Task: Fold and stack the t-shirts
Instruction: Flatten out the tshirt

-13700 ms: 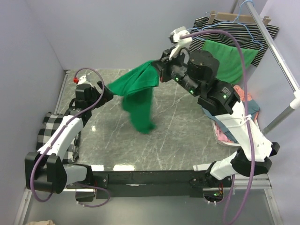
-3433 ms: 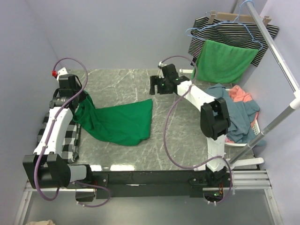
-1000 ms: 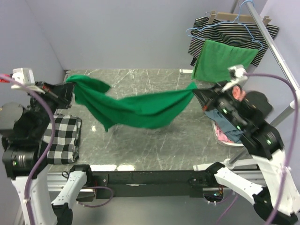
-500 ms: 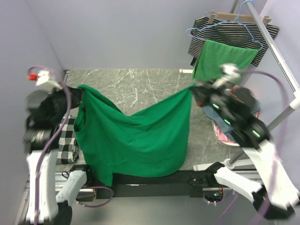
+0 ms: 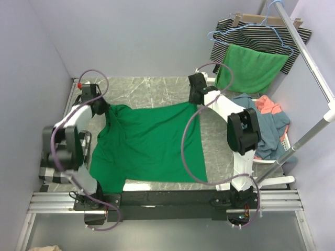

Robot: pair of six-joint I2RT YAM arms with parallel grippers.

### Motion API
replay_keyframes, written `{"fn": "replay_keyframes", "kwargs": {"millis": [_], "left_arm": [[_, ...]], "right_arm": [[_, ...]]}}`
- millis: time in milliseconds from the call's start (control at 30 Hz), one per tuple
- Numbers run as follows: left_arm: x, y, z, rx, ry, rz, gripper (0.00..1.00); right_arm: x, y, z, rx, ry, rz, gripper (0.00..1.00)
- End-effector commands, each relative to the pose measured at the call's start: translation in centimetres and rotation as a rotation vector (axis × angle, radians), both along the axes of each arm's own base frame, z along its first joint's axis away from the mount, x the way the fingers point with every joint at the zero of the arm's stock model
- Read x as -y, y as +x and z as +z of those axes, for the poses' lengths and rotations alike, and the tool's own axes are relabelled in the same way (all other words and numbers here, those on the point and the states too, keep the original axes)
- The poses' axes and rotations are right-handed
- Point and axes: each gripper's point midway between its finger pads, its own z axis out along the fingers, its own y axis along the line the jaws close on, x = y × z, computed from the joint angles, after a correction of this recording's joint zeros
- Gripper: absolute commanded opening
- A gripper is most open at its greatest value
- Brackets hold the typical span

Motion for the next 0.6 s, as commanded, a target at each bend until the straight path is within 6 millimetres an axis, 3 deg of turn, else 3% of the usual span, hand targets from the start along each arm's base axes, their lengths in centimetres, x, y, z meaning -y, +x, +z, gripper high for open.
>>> {"fn": "replay_keyframes", "kwargs": {"millis": [0,33,67,100,133,167,200,233,300,333,367,400,467,567], "left_arm": [[-1.4,8.1,2.2,0.167,0.019,0.049,0.11],[-1.5,9.0,2.0,0.178,0.024,0.047,0.23],[-1.5,9.8,1.6,0.173,0.026,0.044,0.51],[-2.1,10.8,0.6,0.139,0.041,0.066,0.54],[-2.3,10.9,0.0,0.112,0.050,0.065,0.54],[-3.4,11.0,-0.3,0.091,0.096,0.108,0.61],[-4.0,10.4,-0.6,0.076,0.113,0.138,0.73],[-4.6,10.1,-0.6,0.074,0.127,0.166,0.85],[-5.5,9.3,-0.2,0.061,0.160,0.205,0.95],[-5.4,9.4,0.2,0.078,0.157,0.199,0.96],[-5.2,9.5,0.6,0.096,0.155,0.182,0.99],[-4.5,9.7,1.1,0.116,0.138,0.148,0.99],[-3.9,10.2,1.9,0.140,0.114,0.119,0.99],[-2.4,10.7,2.6,0.155,0.064,0.051,0.99]], "right_arm": [[3.7,5.3,5.2,0.188,-0.011,-0.181,0.00],[3.4,6.3,5.5,0.221,0.007,-0.168,0.04],[3.6,6.8,4.7,0.216,-0.015,-0.179,0.11],[3.8,7.1,4.2,0.207,-0.031,-0.183,0.42],[3.9,7.6,5.0,0.200,-0.043,-0.178,0.45],[4.3,7.7,4.1,0.178,-0.077,-0.199,0.46],[4.4,7.6,4.0,0.168,-0.084,-0.203,0.73],[4.5,7.3,3.6,0.153,-0.092,-0.199,0.77],[3.8,6.7,4.4,0.166,-0.045,-0.156,0.78],[3.2,6.2,3.6,0.160,-0.021,-0.127,0.78],[2.4,5.9,4.6,0.177,0.012,-0.091,0.79],[0.6,5.4,4.3,0.158,0.081,-0.011,0.79],[-0.2,5.1,4.1,0.132,0.117,0.019,0.79],[-3.2,4.3,3.2,0.073,0.222,0.141,0.79]]}}
